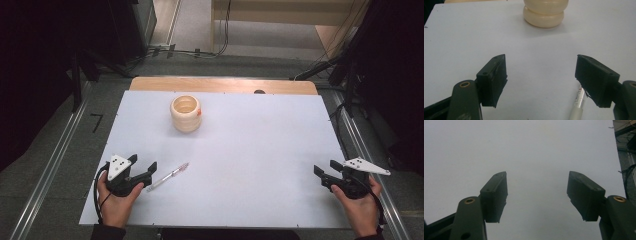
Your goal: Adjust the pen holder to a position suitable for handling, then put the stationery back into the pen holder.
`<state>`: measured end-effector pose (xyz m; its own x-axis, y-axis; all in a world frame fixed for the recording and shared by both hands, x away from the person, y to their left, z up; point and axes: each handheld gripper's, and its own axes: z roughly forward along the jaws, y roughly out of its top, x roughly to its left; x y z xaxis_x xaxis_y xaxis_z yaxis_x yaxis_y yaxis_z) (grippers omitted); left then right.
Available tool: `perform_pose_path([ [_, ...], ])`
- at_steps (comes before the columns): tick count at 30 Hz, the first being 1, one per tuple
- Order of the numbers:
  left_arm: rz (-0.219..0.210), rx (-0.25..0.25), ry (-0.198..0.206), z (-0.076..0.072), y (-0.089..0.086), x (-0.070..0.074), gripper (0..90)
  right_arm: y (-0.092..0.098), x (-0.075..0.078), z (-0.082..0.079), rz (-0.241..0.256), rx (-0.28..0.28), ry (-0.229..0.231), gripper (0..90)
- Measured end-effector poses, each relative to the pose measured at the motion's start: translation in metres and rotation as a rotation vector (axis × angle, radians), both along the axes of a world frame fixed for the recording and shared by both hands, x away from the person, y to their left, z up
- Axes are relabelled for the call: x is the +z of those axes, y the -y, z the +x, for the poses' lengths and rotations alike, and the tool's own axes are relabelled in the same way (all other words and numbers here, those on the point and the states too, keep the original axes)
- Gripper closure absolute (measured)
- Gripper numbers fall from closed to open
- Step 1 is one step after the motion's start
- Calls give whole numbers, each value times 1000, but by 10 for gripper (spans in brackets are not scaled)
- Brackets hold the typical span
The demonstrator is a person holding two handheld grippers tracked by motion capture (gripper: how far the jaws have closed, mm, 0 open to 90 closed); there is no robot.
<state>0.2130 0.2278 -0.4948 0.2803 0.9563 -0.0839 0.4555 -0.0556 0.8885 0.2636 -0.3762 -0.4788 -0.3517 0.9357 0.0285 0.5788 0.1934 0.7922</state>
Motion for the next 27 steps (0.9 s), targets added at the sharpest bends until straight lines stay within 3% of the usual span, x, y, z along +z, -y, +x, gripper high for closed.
perform_pose_path([
  [11,3,-7,-28,0,-1,-4,262,-1,-1,5,15,-2,-12,316],
  [19,-7,-13,-25,-1,-2,-3,262,-1,0,5,23,-6,-8,315],
  [27,-9,-26,-33,0,-1,-4,262,-2,-2,3,-1,-5,-5,309],
])
